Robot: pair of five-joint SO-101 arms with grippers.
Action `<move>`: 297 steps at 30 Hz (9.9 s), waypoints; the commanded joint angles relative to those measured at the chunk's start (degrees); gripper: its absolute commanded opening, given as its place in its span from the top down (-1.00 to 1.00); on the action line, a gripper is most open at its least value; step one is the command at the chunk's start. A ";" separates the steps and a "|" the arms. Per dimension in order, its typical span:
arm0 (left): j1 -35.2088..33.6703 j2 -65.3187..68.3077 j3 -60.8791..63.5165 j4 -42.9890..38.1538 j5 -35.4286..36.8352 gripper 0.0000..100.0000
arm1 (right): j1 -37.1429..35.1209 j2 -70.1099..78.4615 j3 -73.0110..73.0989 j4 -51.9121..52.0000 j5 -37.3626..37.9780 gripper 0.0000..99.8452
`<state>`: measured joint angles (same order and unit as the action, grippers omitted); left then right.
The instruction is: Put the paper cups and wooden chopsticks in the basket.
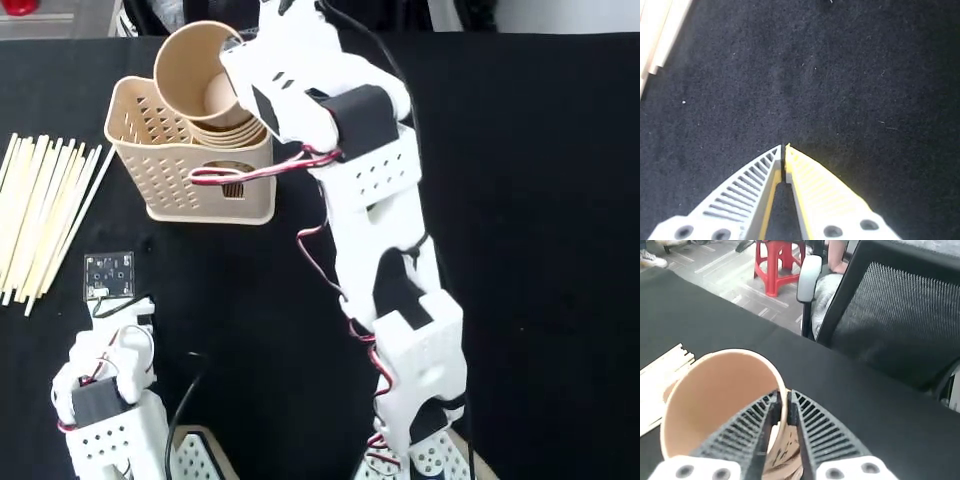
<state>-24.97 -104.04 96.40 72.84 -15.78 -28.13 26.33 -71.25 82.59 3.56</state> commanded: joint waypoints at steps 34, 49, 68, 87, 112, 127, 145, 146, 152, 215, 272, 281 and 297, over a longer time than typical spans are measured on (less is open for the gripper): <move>0.31 -0.18 1.01 0.26 -0.26 0.94 | 20.57 -40.13 50.07 15.65 0.09 0.84; 0.48 -0.18 1.01 0.26 -0.09 0.94 | 32.70 -42.86 101.76 -19.78 8.97 0.87; -11.91 -0.18 -2.59 0.88 -21.19 0.93 | 29.98 -93.93 154.95 -51.69 6.51 0.91; -17.80 57.58 -65.19 8.53 -19.96 0.54 | 25.85 -102.55 157.85 -43.52 7.38 0.91; -8.22 150.95 -157.32 23.30 -11.69 0.43 | 25.76 -102.55 158.11 -43.60 7.38 0.91; -6.73 179.43 -186.42 22.59 -12.04 0.43 | 25.67 -102.64 157.93 -43.60 7.47 0.91; -6.73 183.74 -191.43 26.29 -12.04 0.82 | 25.67 -102.64 158.02 -43.60 7.56 0.91; -6.64 183.56 -191.43 27.43 -12.04 0.82 | 25.67 -102.64 158.02 -43.60 7.56 0.91; -6.99 183.82 -191.34 28.04 -12.04 0.82 | 25.67 -102.64 158.02 -43.60 7.56 0.91; -11.12 125.27 -154.95 25.85 4.40 0.94 | 25.76 -102.64 158.29 -43.60 7.56 0.91; 16.40 89.41 -151.43 27.96 20.22 0.95 | 25.76 -102.64 157.93 -43.60 7.65 0.91; 16.04 65.49 -125.85 13.63 19.78 0.94 | 25.76 -102.64 158.11 -43.60 7.65 0.91; 17.71 56.35 -66.86 -60.13 13.36 0.94 | 25.76 -102.64 157.85 -43.60 7.65 0.91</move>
<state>-8.70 -51.38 29.58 19.38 -0.04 -1.67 -75.47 87.16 40.13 10.77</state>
